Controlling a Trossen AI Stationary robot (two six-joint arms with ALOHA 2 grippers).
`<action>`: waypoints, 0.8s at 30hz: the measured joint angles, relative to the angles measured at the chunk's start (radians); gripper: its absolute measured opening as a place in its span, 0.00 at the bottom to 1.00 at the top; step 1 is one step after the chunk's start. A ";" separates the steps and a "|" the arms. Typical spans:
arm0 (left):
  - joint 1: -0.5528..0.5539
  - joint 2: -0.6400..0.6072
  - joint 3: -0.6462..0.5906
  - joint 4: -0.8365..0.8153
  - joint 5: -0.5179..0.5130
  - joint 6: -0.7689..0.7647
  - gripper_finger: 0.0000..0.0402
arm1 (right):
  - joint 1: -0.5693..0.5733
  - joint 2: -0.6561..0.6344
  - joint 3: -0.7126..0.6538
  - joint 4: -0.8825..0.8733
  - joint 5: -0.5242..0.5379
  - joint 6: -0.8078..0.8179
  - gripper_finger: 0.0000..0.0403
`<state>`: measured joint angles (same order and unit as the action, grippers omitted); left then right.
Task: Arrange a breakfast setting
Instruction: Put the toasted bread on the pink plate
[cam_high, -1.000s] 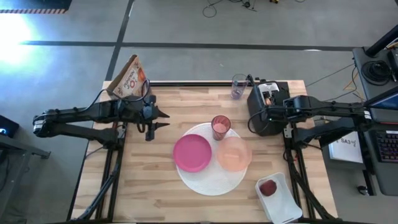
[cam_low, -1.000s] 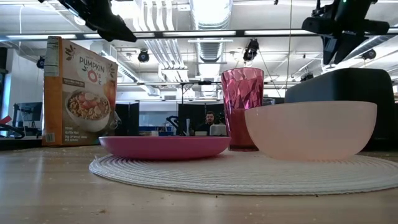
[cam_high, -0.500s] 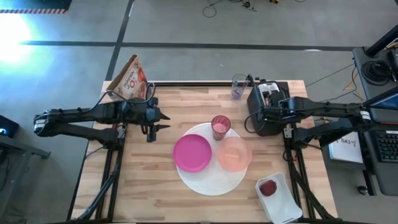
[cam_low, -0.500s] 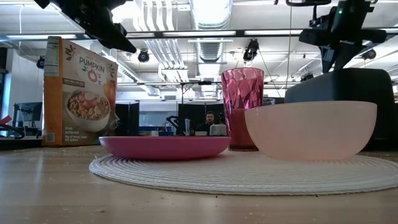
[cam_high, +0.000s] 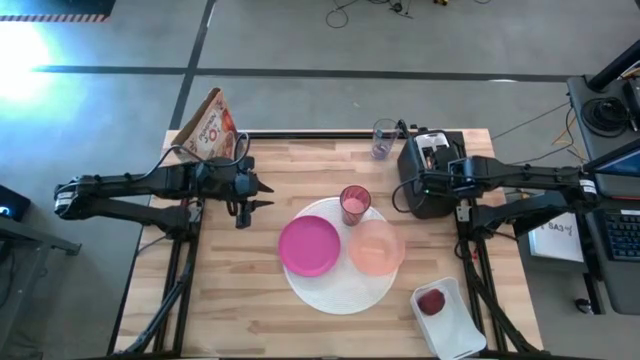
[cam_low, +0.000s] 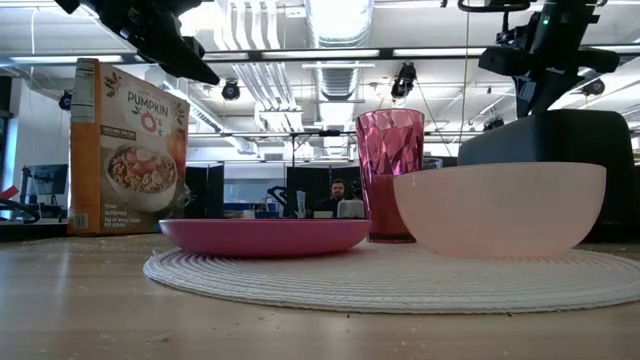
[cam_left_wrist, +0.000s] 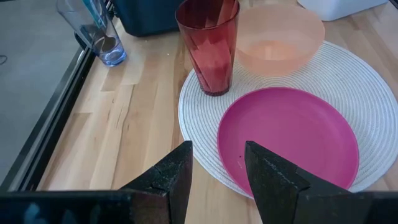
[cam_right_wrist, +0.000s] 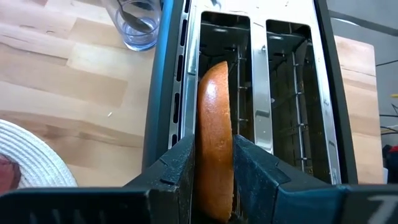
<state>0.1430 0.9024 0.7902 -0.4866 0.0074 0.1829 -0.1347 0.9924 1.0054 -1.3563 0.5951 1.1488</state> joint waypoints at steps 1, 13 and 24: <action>0.000 0.000 0.000 0.000 0.000 0.000 0.32 | -0.003 0.000 0.000 0.001 0.000 -0.007 0.24; 0.000 0.000 0.000 -0.001 0.000 0.000 0.32 | -0.059 0.032 -0.012 0.005 0.000 -0.063 0.23; 0.000 0.000 0.000 -0.001 0.000 0.000 0.32 | -0.060 0.075 -0.011 0.013 0.007 -0.104 0.22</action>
<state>0.1432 0.9020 0.7902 -0.4873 0.0071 0.1829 -0.1951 1.0678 0.9939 -1.3432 0.6022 1.0449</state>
